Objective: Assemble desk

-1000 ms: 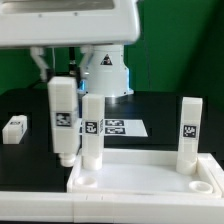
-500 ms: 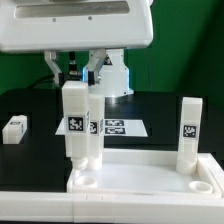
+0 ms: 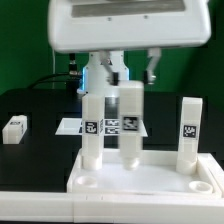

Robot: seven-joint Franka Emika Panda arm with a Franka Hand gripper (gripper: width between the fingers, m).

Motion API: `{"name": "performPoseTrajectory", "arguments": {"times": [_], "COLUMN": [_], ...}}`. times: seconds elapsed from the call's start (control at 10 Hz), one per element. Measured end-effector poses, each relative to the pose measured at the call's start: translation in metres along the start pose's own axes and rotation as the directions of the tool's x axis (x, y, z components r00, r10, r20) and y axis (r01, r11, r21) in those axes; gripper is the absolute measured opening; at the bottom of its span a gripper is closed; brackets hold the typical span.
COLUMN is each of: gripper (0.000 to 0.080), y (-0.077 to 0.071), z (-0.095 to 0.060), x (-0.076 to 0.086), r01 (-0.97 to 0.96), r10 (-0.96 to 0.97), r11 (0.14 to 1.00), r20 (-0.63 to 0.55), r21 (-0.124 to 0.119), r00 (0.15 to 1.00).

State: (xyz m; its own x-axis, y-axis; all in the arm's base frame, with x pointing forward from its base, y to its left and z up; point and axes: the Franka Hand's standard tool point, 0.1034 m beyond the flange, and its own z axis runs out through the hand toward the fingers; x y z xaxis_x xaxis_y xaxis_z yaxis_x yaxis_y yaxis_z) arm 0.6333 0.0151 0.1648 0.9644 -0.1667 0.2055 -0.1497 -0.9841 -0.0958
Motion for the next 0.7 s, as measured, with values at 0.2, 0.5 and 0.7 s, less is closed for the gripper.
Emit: {"name": "performPoseTrajectory", "arguments": {"times": [0.2, 0.5, 0.7], "gripper": [0.0284, 0.0284, 0.0284], "y": [-0.037, -0.037, -0.046], "z": [0.002, 0.002, 0.002], "x": [-0.006, -0.006, -0.006], "r01": [-0.065, -0.053, 0.005], "r10": [0.065, 0.053, -0.005], "r11": [0.998, 0.998, 1.000], "r20": [-0.006, -0.005, -0.009], "r21": [0.017, 0.018, 0.014], "r00": [0.998, 0.999, 1.000]}}
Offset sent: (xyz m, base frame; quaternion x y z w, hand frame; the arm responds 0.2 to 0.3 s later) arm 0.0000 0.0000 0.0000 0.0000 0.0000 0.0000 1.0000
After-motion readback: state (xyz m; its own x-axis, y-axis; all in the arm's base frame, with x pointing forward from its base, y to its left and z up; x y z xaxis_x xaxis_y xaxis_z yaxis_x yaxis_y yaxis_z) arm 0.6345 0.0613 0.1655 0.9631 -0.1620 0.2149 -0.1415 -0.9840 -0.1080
